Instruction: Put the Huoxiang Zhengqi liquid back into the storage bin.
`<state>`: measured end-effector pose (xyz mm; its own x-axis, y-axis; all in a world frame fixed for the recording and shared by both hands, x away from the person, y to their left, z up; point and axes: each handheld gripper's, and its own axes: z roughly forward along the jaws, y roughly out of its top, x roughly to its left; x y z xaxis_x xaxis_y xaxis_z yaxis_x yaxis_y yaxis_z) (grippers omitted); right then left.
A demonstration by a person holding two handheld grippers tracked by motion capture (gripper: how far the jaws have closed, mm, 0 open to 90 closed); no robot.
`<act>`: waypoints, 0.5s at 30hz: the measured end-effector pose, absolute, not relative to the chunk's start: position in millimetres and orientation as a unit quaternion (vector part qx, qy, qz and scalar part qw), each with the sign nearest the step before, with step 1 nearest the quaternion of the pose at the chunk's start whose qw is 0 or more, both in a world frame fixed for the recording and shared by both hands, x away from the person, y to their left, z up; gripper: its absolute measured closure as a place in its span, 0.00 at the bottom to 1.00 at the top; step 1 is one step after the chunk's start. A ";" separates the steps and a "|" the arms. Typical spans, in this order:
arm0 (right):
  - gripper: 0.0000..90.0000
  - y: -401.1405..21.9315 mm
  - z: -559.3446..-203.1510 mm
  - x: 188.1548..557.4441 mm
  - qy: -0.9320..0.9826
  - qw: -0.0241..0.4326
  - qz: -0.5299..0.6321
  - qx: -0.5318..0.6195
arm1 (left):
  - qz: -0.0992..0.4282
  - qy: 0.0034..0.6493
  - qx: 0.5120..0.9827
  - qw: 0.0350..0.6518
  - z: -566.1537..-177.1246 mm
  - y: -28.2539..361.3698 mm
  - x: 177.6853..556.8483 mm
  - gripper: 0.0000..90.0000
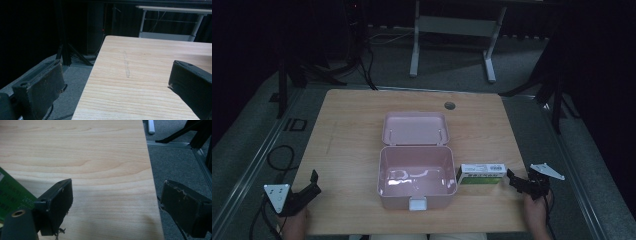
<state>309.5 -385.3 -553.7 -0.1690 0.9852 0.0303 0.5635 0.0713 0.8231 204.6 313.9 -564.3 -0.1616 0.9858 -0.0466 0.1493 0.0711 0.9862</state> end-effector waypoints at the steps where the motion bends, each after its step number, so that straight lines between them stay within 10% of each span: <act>1: 0.12 -385.4 -553.8 310.1 0.675 0.286 0.365 0.573 | 0.482 0.589 0.482 0.434 -564.4 314.0 204.5 0.00; 15: 0.14 -397.2 -533.6 320.0 0.771 0.196 0.300 0.527 | 0.473 0.586 0.488 0.441 -564.1 315.3 204.7 0.00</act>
